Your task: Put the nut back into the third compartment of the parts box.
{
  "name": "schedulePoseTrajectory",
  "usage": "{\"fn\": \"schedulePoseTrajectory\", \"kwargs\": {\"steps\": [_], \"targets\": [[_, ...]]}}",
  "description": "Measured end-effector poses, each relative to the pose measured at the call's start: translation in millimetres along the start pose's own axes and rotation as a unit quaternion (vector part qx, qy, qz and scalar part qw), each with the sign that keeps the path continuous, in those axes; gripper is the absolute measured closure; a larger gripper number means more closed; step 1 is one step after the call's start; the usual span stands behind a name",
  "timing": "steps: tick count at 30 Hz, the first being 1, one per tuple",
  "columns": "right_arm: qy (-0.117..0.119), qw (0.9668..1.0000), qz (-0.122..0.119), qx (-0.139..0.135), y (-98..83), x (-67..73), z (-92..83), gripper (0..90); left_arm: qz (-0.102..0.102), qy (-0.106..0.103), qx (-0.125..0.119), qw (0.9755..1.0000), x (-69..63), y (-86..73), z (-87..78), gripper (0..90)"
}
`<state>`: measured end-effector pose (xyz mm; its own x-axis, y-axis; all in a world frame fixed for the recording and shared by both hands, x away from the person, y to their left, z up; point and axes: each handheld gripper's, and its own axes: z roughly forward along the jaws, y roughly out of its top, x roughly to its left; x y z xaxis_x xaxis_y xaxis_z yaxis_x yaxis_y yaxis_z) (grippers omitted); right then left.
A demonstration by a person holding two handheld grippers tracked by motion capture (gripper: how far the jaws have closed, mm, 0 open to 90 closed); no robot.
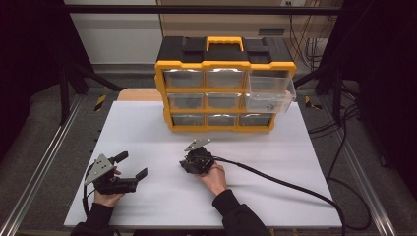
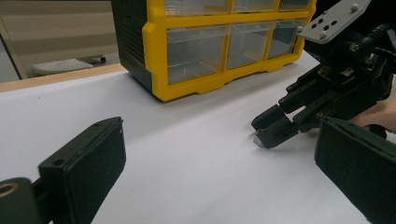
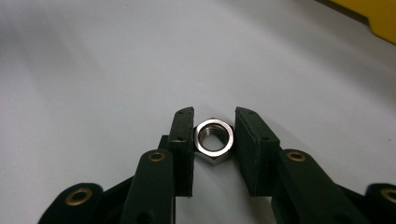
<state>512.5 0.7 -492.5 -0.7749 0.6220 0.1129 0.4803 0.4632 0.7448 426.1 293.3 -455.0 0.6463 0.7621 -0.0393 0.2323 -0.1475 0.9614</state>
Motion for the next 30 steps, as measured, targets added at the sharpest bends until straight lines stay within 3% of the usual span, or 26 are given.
{"fn": "schedulePoseTrajectory", "kwargs": {"steps": [8, 14, 21, 30], "targets": [[0.003, 0.9999, 0.014, 0.004, 2.0, -1.5, -1.1, 70.3, 0.001, -0.001, 0.001, 1.0000, -0.3, 0.0, 0.3, 1.9], [0.007, 0.9999, 0.012, -0.005, 6.0, 0.2, -10.7, 70.3, 0.000, 0.000, -0.001, 1.0000, -0.3, 0.3, -0.3, 1.9], [0.011, 0.9992, -0.001, -0.038, 16.2, 5.4, -43.7, 70.3, 0.000, 0.000, -0.001, 1.0000, -0.1, 0.4, -0.2, 1.9], [0.001, 0.9971, -0.006, -0.076, 19.7, 0.4, -90.7, 70.3, -0.001, 0.000, -0.001, 1.0000, 0.0, 0.3, 0.5, 1.8]]}}
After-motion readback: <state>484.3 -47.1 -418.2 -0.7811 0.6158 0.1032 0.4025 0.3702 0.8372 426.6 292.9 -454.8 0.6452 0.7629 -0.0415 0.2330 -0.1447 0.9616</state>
